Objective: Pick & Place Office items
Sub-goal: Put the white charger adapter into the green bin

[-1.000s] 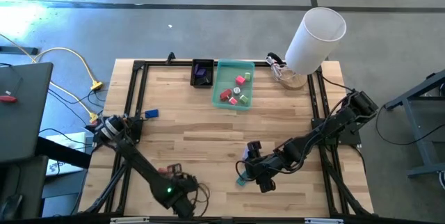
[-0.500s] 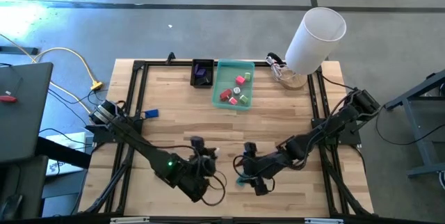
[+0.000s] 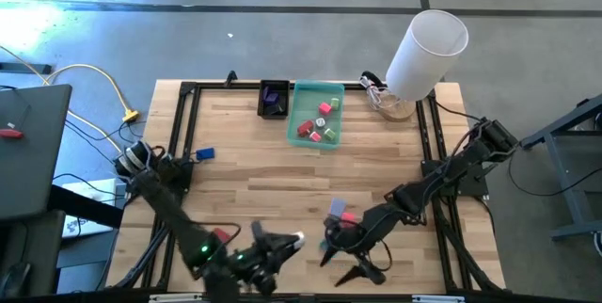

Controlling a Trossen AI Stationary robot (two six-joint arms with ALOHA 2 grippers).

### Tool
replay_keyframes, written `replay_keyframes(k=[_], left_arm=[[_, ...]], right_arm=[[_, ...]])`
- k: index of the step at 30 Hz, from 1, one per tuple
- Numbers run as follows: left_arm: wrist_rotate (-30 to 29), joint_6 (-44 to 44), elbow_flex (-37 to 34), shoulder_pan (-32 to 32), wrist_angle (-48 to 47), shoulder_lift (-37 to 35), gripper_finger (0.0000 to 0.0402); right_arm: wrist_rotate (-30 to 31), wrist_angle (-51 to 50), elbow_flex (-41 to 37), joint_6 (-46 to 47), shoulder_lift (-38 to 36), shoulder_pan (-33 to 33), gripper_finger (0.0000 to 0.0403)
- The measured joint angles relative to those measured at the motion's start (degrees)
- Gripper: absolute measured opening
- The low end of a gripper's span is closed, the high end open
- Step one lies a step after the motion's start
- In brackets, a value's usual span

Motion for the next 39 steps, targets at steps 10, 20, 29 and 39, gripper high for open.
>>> replay_keyframes(k=[10, 20, 29, 39], left_arm=[[6.2, 1.2, 0.0, 0.2, 1.5, 2.2, 0.0123], [1.3, 14.0, 0.0, -0.4, 3.5, 7.2, 0.0123], [2.9, 23.3, 0.0, 0.0, 13.7, 7.6, 0.0123], [2.9, 30.4, 0.0, 2.1, 17.5, 7.6, 0.0123]], right_arm=[[16.9, -2.4, -0.1, -3.6, 0.6, -1.5, 0.0252], [15.4, 0.5, -0.1, -8.6, 0.5, -2.1, 0.0252], [16.9, 2.1, -0.1, -7.5, 0.5, -2.2, 0.0252], [17.5, 2.5, -0.1, -10.9, 0.5, -2.3, 0.0252]])
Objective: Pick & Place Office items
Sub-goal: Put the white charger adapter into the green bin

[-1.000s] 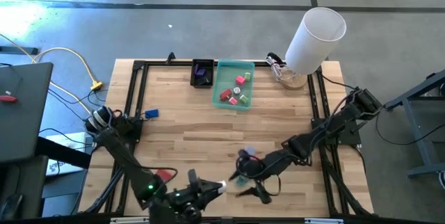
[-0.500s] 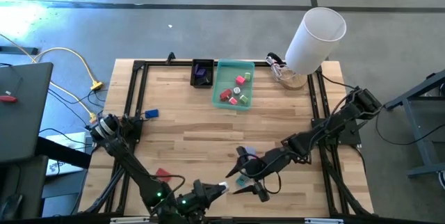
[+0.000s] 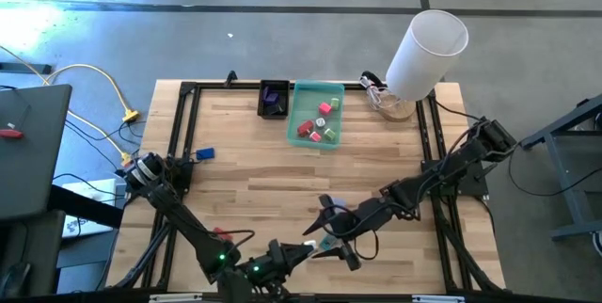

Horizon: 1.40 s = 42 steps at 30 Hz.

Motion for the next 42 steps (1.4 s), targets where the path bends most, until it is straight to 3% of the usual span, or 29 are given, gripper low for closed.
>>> replay_keyframes(k=[20, 31, 33, 39, 42], left_arm=[[-1.5, 4.7, 0.0, 0.8, 3.1, 0.0, 0.0123], [-1.3, 3.8, 0.0, 1.7, 2.6, 0.0, 0.0123], [-0.9, 3.0, 0.0, 1.9, 2.6, 0.0, 0.0138], [-1.6, 0.2, 0.0, 2.2, 3.0, 0.0, 0.0238], [-3.8, -2.3, 0.0, 1.9, 2.9, 0.0, 0.0263]], right_arm=[[3.6, 0.1, 0.0, 1.9, 0.0, -0.2, 0.0246], [-0.1, -0.1, 0.0, -1.4, 0.0, -0.3, 0.0119], [-0.6, -0.4, 0.0, -2.9, 0.0, -0.2, 0.0119], [-0.3, -2.1, 0.0, -5.7, 0.0, -0.1, 0.0119], [3.8, -4.3, 0.2, -5.7, -0.1, 0.1, 0.0119]])
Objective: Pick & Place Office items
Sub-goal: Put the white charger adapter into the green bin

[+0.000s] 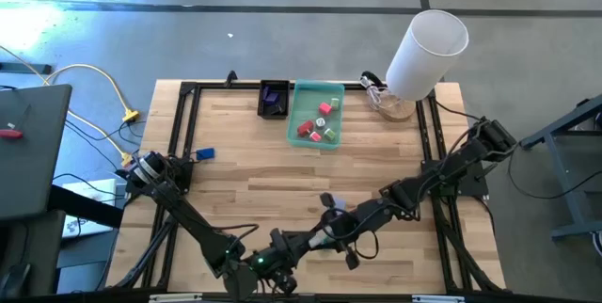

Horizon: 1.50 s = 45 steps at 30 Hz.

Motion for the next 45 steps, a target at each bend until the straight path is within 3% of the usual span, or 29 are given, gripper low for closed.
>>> replay_keyframes(k=[7, 11, 14, 16, 20, 23, 28, 38, 45], left_arm=[[-3.8, -12.8, -0.1, 0.6, -1.8, 0.1, 0.0274], [-3.0, -23.0, 0.1, 1.9, -8.3, 0.0, 0.0274], [-3.0, -28.4, 0.1, 2.3, -12.1, -0.1, 0.0275], [-2.2, -31.5, 0.0, 2.8, -14.8, -0.1, 0.0275], [-1.1, -34.4, 0.0, 2.9, -16.8, -0.1, 0.0275], [-1.1, -35.7, 0.0, 2.6, -17.2, -0.1, 0.0275], [-0.1, -39.0, 0.0, 2.1, -18.5, -0.1, 0.0276], [4.4, -44.8, 0.0, 2.1, -25.1, 0.0, 0.0276], [2.5, -47.5, 0.0, 1.6, -27.1, 0.0, 0.0276]], right_arm=[[23.7, -8.8, 0.2, -3.0, -0.2, 3.5, 0.0119], [40.4, -20.6, -0.5, -4.6, -0.3, 4.2, 0.0119], [50.6, -29.1, -0.3, 0.3, -0.4, 2.4, 0.0119], [53.6, -36.6, -0.2, 7.0, -0.6, 0.6, 0.0119], [50.8, -49.8, -0.6, 21.5, 0.0, -5.5, 0.0119], [50.3, -51.5, -2.0, 23.9, 0.1, -10.8, 0.0119], [43.8, -49.0, -2.5, 19.2, 0.3, -20.5, 0.0119], [22.6, -26.3, -2.3, 3.3, 1.7, -37.3, 0.0119], [19.3, -21.9, -2.5, 2.2, 9.0, -43.8, 0.0119]])
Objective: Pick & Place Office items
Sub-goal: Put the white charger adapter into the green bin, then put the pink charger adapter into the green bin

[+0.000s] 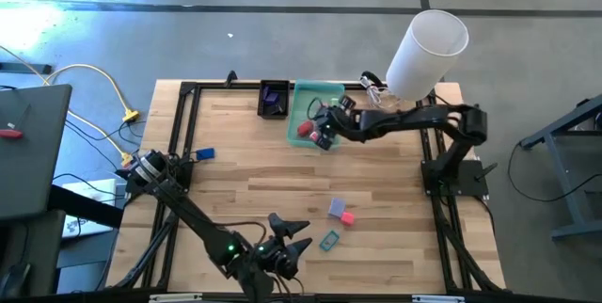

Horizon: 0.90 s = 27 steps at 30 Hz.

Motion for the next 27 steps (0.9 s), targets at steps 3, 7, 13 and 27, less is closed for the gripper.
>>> replay_keyframes(k=[3, 7, 13, 27], left_arm=[[-0.1, -0.5, 0.0, 0.0, -0.7, 0.0, 0.0276], [-0.2, -0.7, 0.0, 0.0, -1.1, 0.0, 0.0276], [0.0, -1.1, 0.0, 0.0, -1.6, 0.0, 0.0276], [0.1, -4.8, 0.0, -0.2, -6.0, 0.0, 0.0276]], right_arm=[[-0.3, 2.8, 0.1, 0.0, 3.0, -1.6, 0.0119], [-0.1, 3.9, 0.1, 1.2, 5.4, -3.4, 0.0119], [-0.2, 4.1, 0.1, 7.1, 5.1, -4.1, 0.0202], [5.7, 3.9, 0.3, -1.6, -0.9, -0.5, 0.0386]])
